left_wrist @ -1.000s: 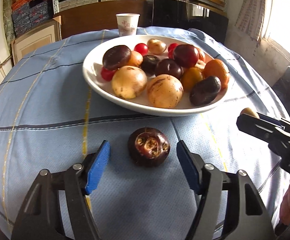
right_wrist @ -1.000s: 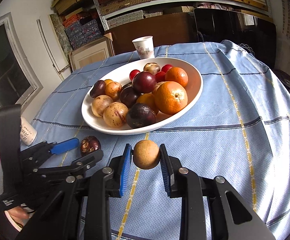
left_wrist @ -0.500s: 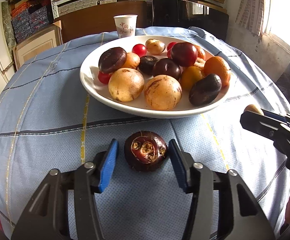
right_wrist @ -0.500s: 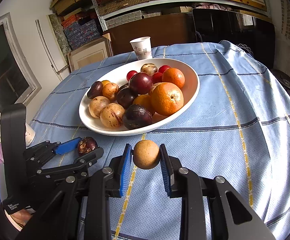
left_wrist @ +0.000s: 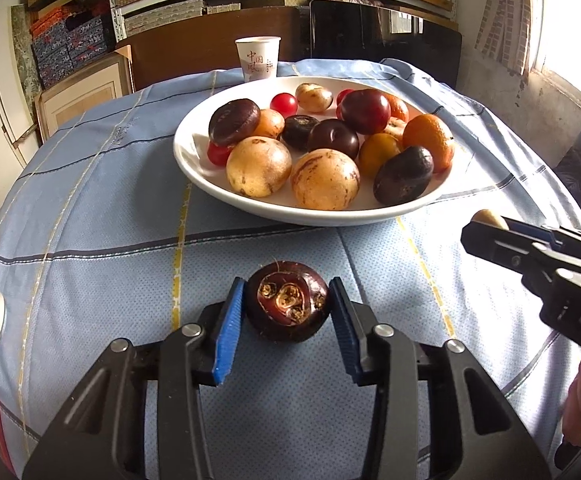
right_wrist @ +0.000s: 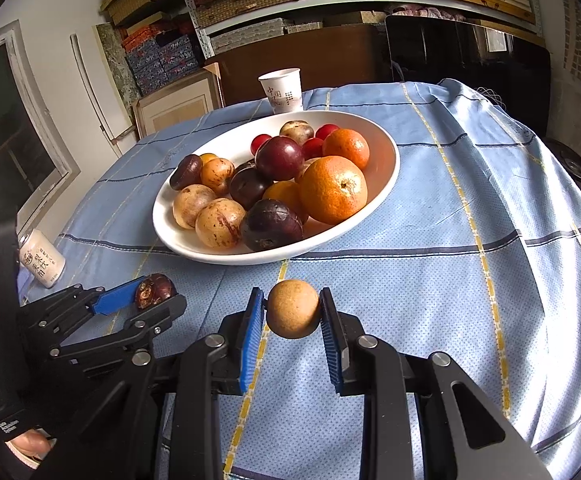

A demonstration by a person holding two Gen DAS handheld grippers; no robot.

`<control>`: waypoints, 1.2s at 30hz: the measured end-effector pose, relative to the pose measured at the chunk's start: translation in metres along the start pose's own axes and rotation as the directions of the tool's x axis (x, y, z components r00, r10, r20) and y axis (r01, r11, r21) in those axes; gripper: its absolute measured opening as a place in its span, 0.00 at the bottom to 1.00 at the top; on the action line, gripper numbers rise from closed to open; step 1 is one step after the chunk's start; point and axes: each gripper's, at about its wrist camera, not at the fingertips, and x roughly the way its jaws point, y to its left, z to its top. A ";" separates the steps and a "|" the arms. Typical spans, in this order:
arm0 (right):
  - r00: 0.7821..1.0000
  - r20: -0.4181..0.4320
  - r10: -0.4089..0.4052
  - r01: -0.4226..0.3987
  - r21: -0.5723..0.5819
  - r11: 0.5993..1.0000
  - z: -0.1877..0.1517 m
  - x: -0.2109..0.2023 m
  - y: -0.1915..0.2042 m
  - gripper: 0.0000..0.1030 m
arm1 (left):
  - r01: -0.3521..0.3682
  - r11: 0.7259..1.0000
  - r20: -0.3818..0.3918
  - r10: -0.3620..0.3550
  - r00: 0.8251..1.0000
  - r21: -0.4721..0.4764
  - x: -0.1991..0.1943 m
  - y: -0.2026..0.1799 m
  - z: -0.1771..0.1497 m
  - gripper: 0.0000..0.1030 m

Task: Organize fruits
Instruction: 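Grasp the dark brown crowned fruit with the left tool while the right tool lifts its fruit, then carry both fruits into the white plate and open both tools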

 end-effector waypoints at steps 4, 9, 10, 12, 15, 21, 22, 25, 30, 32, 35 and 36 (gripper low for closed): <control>1.000 0.008 0.023 -0.023 -0.018 1.000 -0.003 -0.005 0.003 0.28 | 0.011 1.000 0.020 -0.010 1.000 -0.019 -0.017 0.003 -0.006 0.40; 0.992 0.066 0.111 -0.110 -0.024 0.994 0.006 -0.029 0.009 0.28 | 0.069 0.997 0.098 -0.065 0.993 -0.038 -0.055 0.012 0.008 0.40; 0.989 0.091 0.119 -0.117 -0.029 0.993 0.011 -0.034 0.010 0.28 | 0.077 0.996 0.109 -0.072 0.991 -0.039 -0.061 0.014 0.015 0.40; 0.983 0.134 0.125 -0.119 -0.051 0.992 0.025 -0.044 0.013 0.28 | 0.075 0.996 0.133 -0.070 0.989 -0.036 -0.069 0.017 0.033 0.40; 0.979 0.178 0.104 -0.094 -0.061 0.994 0.052 -0.047 0.013 0.28 | 0.035 0.999 0.169 -0.030 0.985 -0.029 -0.073 0.018 0.064 0.40; 0.984 0.156 0.083 -0.085 0.005 0.996 0.109 -0.010 -0.001 0.28 | -0.007 0.998 0.130 0.015 0.991 -0.062 -0.032 0.021 0.130 0.40; 0.987 0.143 0.074 -0.077 0.018 0.997 0.116 0.000 -0.005 0.28 | -0.015 0.997 0.116 0.023 0.993 -0.071 -0.021 0.023 0.138 0.40; 0.993 0.096 0.069 -0.074 0.048 0.996 0.131 0.027 -0.012 0.28 | -0.015 0.996 0.072 0.022 0.997 -0.091 0.011 0.029 0.159 0.40; 0.997 0.044 0.060 -0.063 0.054 0.997 0.143 0.061 -0.015 0.28 | -0.042 0.995 0.029 0.045 0.999 -0.095 0.048 0.035 0.176 0.40; 0.997 0.031 0.066 -0.067 0.044 0.997 0.145 0.069 -0.014 0.28 | -0.039 0.994 0.021 0.041 0.999 -0.102 0.057 0.038 0.179 0.40; 0.997 0.029 0.066 -0.067 0.022 0.998 0.147 0.074 -0.010 0.29 | -0.050 0.994 0.016 0.052 0.999 -0.100 0.062 0.039 0.179 0.41; 0.997 0.032 0.065 -0.066 0.016 0.998 0.147 0.074 -0.009 0.35 | -0.058 0.993 0.016 0.060 0.998 -0.105 0.061 0.039 0.179 0.50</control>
